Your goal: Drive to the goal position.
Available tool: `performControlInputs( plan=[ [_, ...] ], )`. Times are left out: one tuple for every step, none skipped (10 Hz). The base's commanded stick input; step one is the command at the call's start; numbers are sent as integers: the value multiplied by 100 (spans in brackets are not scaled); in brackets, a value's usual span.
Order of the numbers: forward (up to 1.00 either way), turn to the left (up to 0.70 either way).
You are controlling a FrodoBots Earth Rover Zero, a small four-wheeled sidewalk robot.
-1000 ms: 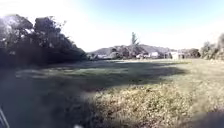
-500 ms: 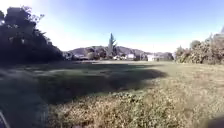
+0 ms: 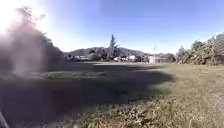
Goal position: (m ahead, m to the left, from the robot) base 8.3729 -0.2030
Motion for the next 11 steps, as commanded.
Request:
performControlInputs(
  plan=[
    [100,0],
    [100,0],
    [100,0],
    [100,0],
    [100,0],
    [100,0],
    [100,0],
    [100,0],
    [100,0],
    [100,0],
    [100,0]
  ],
)
